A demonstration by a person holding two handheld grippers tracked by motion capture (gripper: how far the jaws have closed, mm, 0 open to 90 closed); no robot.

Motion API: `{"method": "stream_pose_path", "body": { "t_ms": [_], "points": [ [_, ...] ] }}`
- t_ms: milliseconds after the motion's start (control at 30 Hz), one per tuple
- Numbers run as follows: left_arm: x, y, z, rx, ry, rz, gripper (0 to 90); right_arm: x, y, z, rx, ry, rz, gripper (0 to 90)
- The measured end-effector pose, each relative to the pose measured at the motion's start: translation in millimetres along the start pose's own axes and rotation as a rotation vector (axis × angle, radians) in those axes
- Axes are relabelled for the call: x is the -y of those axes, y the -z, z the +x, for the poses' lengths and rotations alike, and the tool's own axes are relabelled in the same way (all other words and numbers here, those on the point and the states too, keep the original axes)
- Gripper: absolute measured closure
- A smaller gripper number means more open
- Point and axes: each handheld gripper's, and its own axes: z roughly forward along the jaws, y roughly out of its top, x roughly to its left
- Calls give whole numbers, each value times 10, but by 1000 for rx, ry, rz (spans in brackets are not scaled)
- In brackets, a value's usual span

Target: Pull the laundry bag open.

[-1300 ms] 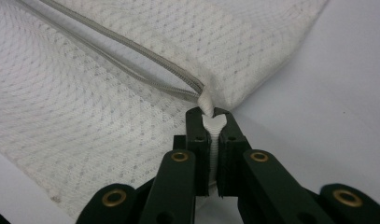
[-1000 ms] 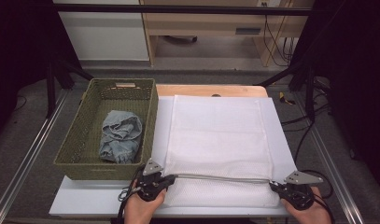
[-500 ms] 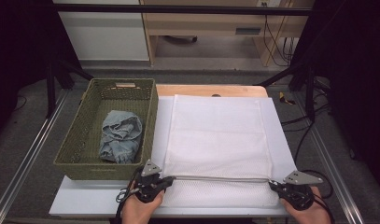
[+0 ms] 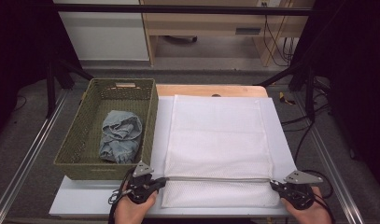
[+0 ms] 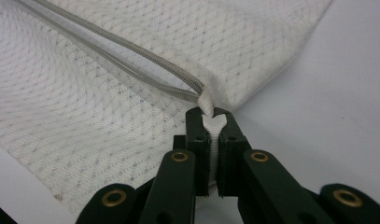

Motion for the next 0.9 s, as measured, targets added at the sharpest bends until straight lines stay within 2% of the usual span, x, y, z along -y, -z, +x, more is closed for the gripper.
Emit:
{"method": "stream_pose_path", "body": {
  "t_ms": [100,200,267,433,633,767,833,900],
  "points": [
    [16,-4,-22,-12,-18,12,870,1,-3,2,-2,3,2,863],
    [30,1,-8,-29,-17,18,870,1,0,-3,0,2,0,864],
    [39,10,9,-22,-4,12,869,0,1,-6,-4,-1,-6,864],
    [57,7,6,-31,-10,26,870,-3,-1,-4,-4,-1,-7,864],
    [74,23,46,-30,10,31,870,-1,0,-9,-5,1,-6,864],
    [75,19,44,-42,4,37,869,3,1,-14,-9,3,-8,864],
    [73,18,36,-65,-8,43,870,8,4,-19,-11,2,-7,864],
    [71,21,39,-63,-7,41,870,13,11,-23,-12,-4,-8,864]
  ]
}}
